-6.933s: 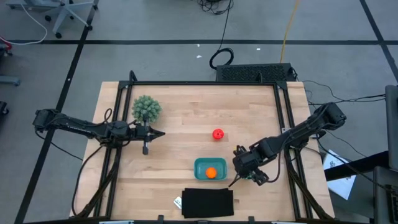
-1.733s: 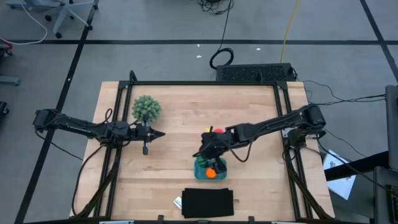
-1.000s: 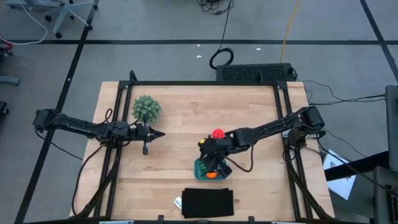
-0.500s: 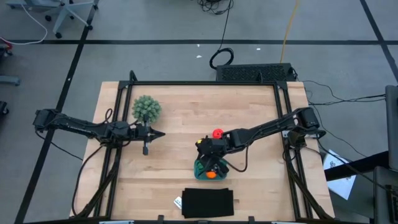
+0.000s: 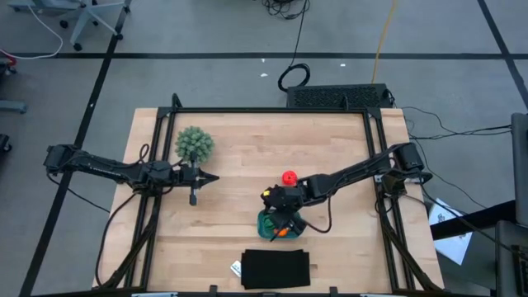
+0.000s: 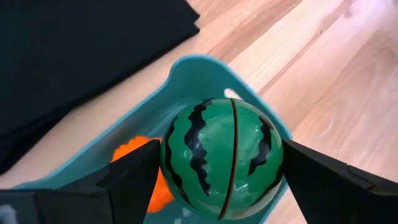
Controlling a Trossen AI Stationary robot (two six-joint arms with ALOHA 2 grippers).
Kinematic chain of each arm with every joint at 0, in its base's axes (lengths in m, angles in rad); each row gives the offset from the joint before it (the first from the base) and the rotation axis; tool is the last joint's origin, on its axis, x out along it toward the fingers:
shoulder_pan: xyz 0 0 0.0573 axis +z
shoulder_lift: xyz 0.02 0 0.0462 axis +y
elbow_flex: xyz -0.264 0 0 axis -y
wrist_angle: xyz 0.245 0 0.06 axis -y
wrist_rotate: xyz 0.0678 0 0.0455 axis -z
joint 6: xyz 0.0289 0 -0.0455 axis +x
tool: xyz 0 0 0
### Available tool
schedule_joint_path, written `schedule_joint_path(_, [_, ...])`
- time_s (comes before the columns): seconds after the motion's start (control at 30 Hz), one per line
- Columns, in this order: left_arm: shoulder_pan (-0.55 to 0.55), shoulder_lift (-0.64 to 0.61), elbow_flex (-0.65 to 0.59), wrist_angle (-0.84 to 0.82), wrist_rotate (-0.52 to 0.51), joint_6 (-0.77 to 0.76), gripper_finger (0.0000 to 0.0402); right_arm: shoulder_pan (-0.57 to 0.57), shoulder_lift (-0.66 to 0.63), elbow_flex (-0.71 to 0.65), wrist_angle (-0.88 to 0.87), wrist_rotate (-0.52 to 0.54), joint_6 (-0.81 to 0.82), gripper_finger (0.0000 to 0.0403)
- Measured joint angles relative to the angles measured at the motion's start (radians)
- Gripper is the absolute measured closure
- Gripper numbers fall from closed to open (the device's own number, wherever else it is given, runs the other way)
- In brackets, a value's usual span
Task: Pick and placing Produce into tupperware
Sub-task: Put the watermelon in the blue bin
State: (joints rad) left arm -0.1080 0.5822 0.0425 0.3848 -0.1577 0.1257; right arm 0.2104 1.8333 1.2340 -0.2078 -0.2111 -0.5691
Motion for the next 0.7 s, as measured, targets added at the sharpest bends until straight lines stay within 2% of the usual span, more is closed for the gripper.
schedule_joint_path(0.47, [0.000, 0.000, 0.000, 0.000, 0.000, 0.000, 0.0400, -0.007, 0.000, -0.011, 0.051, 0.025, 0.147, 0.0085])
schedule_joint_path(0.7, [0.000, 0.000, 0.000, 0.000, 0.000, 0.000, 0.0400, -0.005, 0.000, -0.056, 0.074, 0.066, 0.131, 0.0085])
